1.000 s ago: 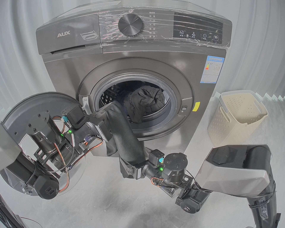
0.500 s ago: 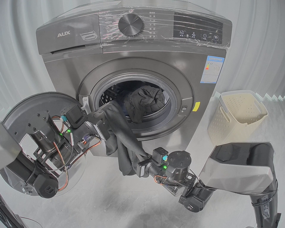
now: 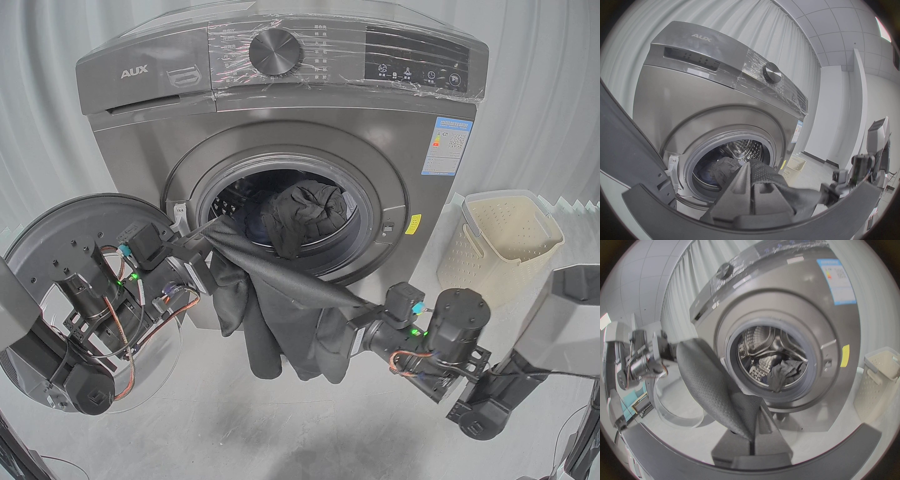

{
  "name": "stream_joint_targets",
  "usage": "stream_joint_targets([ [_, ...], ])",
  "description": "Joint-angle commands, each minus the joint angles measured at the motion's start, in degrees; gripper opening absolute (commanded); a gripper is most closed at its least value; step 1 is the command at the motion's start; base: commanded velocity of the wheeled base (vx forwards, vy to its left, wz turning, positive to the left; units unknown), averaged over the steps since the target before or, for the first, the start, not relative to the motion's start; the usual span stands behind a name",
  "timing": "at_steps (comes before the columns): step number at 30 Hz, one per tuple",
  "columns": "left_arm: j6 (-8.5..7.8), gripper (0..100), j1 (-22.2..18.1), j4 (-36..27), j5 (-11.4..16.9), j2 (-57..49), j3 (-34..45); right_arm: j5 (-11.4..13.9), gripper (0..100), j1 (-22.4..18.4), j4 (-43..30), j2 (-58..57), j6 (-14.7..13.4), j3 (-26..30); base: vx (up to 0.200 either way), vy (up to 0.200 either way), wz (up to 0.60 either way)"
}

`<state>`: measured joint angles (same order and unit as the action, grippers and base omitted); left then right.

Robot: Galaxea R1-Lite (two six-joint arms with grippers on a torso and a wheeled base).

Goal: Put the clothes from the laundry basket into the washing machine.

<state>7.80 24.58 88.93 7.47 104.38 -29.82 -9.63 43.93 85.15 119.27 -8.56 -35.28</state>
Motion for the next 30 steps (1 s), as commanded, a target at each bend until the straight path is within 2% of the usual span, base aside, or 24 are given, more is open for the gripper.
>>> stream_joint_targets([
  [1,0.11,0,-0.76,0.01,0.7,-3.74,3.36,0.31,0,-1.57,0.19,-9.59,-0.23,3.81,0.0,0.0,0.0],
  [7,-0.24,0,-0.67,0.01,3.43,-7.43,7.49,0.31,0,-1.57,0.1,-15.03,-0.23,8.12,0.0,0.0,0.0],
  [13,-0.24,0,-0.85,0.01,4.92,-9.37,7.93,0.14,0,-1.66,-0.34,-18.81,0.03,7.33,0.0,0.0,0.0],
  [30,0.11,0,-0.32,0.01,4.48,-13.06,4.51,-0.74,0,-3.77,0.1,-19.6,-0.06,3.9,0.0,0.0,0.0],
])
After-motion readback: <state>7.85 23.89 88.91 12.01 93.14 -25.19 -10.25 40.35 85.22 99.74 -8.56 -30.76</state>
